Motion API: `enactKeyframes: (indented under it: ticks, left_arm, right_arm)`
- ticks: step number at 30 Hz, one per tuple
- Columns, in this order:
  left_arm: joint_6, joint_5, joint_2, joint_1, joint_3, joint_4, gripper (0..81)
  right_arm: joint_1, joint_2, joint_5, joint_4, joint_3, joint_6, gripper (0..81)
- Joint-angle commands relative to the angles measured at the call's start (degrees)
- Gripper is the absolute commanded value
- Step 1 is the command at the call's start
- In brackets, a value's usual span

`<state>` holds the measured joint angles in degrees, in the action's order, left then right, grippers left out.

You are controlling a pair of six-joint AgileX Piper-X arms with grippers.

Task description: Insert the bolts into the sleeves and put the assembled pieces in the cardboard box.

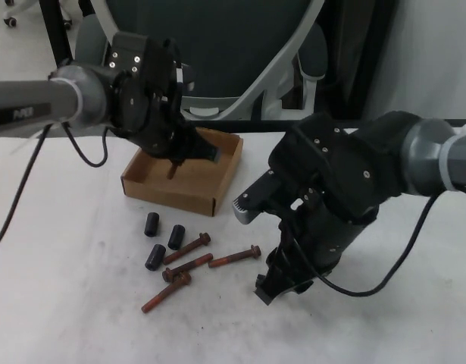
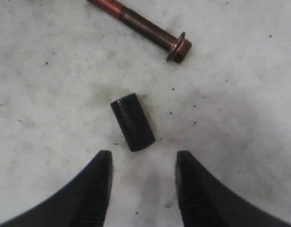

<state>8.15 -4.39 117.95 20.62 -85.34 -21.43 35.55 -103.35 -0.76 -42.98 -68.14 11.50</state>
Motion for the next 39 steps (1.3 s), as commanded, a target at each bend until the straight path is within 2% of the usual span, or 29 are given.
enactKeyframes:
  ticks: [1,10,16,25,30,39]
  left_arm:
    - [0.4,-0.44,0.41,-0.09,-1.46,0.27,0.8]
    - [0.47,-3.69,3.91,-1.64,-4.71,-2.19,0.8]
    - [0.47,-6.47,6.18,-3.48,-8.75,-9.83,0.8]
    - [1.26,-8.02,7.33,-4.03,-11.26,-13.47,0.8]
    - [1.29,-8.12,7.33,-4.03,-11.26,-13.68,0.2]
    - [1.29,-8.65,7.33,-4.03,-11.26,-14.34,11.8]
  right_arm:
    - [-0.19,-0.05,-0.45,-0.13,-1.06,0.51,40.7]
    - [-0.19,-0.08,-0.45,-1.97,-1.62,4.13,40.8]
    - [-0.19,-0.68,-2.62,-3.74,-3.32,4.8,40.8]
    - [-0.19,-6.98,-2.62,-10.99,-9.48,7.11,40.8]
    - [-0.19,-10.18,-2.52,-10.68,-11.51,7.84,47.3]
    - [-0.19,-11.6,-2.52,-6.4,-11.91,9.46,47.7]
